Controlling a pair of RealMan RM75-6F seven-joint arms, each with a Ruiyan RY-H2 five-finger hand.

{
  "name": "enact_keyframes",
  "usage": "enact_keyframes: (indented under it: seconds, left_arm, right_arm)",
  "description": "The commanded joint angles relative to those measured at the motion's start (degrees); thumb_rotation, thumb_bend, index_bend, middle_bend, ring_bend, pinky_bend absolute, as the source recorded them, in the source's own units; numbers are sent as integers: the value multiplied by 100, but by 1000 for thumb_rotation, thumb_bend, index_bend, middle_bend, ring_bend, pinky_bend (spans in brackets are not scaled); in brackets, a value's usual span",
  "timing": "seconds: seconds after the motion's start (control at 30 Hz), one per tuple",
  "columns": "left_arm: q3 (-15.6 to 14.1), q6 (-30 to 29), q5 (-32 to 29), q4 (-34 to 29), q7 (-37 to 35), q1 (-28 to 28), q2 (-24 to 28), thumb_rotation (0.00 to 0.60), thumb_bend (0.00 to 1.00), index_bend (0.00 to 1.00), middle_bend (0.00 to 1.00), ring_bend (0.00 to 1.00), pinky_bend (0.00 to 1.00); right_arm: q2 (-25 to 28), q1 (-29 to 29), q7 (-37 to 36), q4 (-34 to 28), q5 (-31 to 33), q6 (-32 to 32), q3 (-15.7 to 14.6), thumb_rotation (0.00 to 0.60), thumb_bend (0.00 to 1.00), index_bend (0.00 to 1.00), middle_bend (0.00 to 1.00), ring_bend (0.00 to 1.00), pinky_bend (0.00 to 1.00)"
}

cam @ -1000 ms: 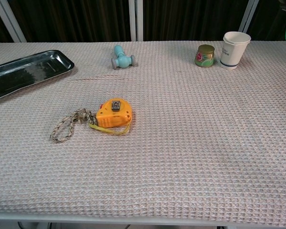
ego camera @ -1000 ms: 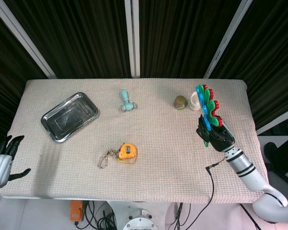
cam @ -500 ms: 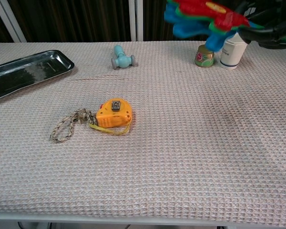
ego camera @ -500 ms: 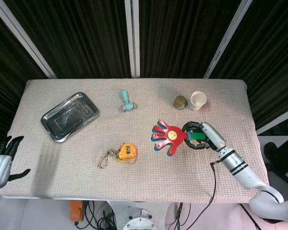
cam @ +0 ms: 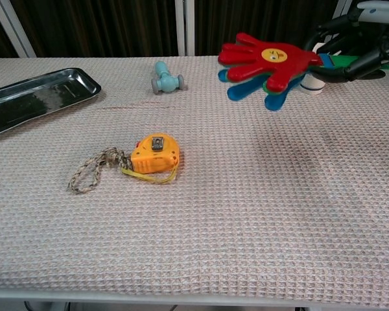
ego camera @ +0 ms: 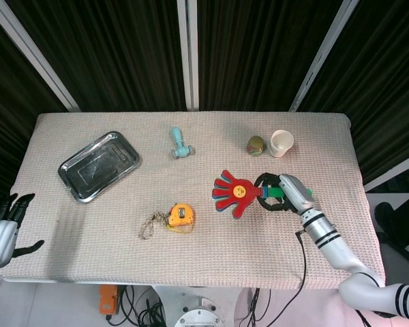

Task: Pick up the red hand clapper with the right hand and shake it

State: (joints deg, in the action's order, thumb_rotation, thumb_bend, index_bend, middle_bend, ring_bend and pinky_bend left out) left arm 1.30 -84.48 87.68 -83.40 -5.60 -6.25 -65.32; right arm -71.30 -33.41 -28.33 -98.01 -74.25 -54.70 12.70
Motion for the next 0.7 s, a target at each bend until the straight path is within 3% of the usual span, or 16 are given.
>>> enact_keyframes:
  seconds: [0.03, 0.13, 0.27, 0.33, 0.47, 0.57, 0.7]
  left_arm:
    - [0, -6, -6, 10, -15, 7, 2, 600, 60, 62, 99, 0, 39]
    - [-4, -16, -5, 31, -41, 16, -1, 600, 60, 62, 99, 0, 39]
    - [-4, -11, 2, 42, -54, 11, -14, 600, 60, 62, 99, 0, 39]
    - [-4, -23, 18, 41, -49, 9, -15, 600, 60, 62, 99, 0, 39]
    - [-2, -8, 10, 37, -42, 3, -12, 600, 60, 62, 99, 0, 39]
    - [-2, 4, 15, 30, -30, -8, -23, 600, 60, 62, 99, 0, 39]
    - [-1, 21, 6, 31, -17, -15, -29, 600, 59, 62, 99, 0, 39]
  right_arm:
    - [-73, 339, -4132, -348, -400, -249, 570, 600, 540, 865, 744, 875, 944]
    - [212, 447, -6476, -202, -995, -297, 669, 600, 535, 866, 745, 875, 944]
    - [389, 443, -8898, 322, -1929, -753, 463, 600, 553, 866, 745, 875, 944]
    - [393, 358, -9598, 790, -2248, -949, 288, 600, 563, 866, 746, 875, 944]
    - [313, 189, -9864, 1189, -2375, -1028, 53, 600, 564, 866, 746, 875, 944]
    - [254, 50, -9563, 1272, -2390, -989, -67, 600, 564, 866, 746, 875, 944]
    - [167, -132, -7663, 1254, -2281, -628, -160, 600, 565, 866, 746, 875, 944]
